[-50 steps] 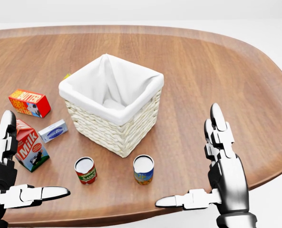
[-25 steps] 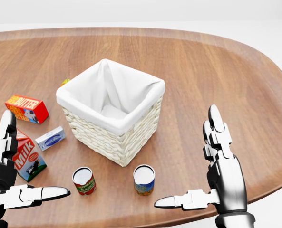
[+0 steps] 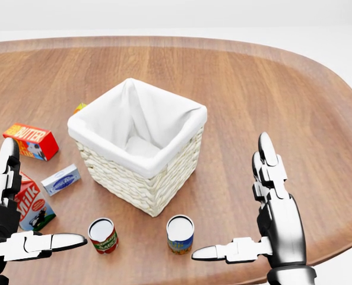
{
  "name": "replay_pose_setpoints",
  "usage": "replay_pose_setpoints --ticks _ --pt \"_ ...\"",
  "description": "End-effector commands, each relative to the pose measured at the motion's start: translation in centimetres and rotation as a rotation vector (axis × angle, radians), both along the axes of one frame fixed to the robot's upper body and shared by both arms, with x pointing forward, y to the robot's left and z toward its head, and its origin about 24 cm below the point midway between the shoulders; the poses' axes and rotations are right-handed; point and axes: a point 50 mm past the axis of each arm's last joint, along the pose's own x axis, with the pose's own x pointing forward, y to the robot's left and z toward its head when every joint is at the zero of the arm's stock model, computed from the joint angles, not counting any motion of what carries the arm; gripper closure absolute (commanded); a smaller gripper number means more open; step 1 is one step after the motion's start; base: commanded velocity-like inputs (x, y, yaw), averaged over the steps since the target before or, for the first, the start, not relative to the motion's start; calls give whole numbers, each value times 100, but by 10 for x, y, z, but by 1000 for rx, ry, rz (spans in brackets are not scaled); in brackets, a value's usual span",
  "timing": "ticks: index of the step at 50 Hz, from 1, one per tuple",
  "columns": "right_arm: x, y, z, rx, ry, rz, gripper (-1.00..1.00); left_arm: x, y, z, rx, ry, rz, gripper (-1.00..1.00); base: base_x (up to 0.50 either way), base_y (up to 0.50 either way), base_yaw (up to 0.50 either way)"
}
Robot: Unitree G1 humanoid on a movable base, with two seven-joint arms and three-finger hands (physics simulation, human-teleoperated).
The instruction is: Pick up the alphabet soup, and put it in the basket.
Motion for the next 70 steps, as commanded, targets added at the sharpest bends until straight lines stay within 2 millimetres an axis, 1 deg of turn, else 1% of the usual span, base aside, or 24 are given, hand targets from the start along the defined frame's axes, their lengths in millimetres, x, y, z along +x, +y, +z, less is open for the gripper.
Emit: replay_pose_setpoints --ticks 1,70 --pt "1 0 -2 -5 8 0 -100 0 0 0 0 1 0 -100 7 0 0" --pt "2 3 -6 -20 25 9 -100 2 0 -2 5 5 0 -100 10 0 0"
